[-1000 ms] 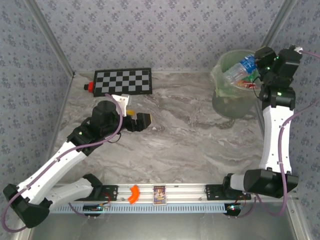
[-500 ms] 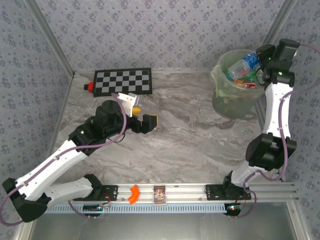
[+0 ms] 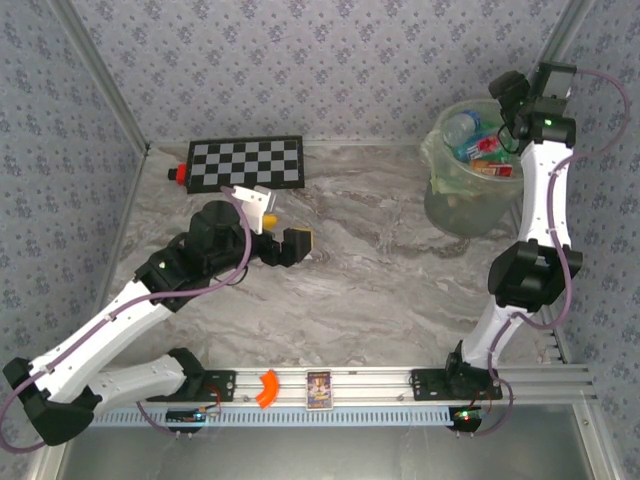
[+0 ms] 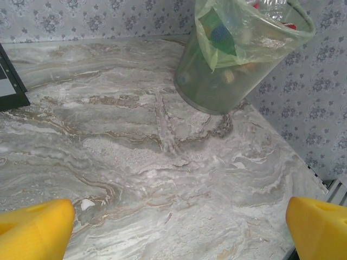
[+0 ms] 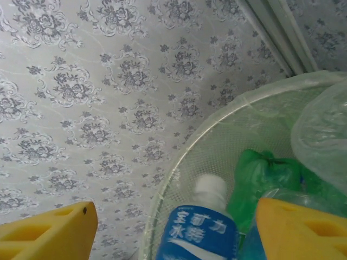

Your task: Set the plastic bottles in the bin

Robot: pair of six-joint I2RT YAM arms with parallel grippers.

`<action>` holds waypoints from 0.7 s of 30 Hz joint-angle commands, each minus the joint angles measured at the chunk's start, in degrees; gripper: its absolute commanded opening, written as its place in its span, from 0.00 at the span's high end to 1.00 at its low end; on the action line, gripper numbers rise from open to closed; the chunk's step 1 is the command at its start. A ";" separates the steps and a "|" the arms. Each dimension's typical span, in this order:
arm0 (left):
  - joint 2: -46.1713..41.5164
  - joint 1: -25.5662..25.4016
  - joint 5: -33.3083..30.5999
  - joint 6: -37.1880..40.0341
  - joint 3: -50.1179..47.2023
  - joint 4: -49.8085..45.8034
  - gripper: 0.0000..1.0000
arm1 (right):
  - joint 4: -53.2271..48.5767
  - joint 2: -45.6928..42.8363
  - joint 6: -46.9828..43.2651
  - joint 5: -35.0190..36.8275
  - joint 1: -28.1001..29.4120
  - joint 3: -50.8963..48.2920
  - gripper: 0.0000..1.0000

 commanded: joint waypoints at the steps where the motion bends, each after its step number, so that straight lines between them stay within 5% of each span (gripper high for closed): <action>1: -1.30 -0.52 -1.06 1.72 0.40 0.46 0.00 | -1.88 -4.10 -3.41 2.45 -0.17 1.15 0.10; 2: -1.30 -0.54 -1.10 1.73 0.28 0.62 0.00 | -2.22 -4.52 -3.76 2.31 -0.13 1.15 0.00; 21: -3.18 -0.52 -2.29 1.72 -2.29 0.89 0.00 | 5.87 -4.98 -6.44 -15.94 7.78 -5.30 0.00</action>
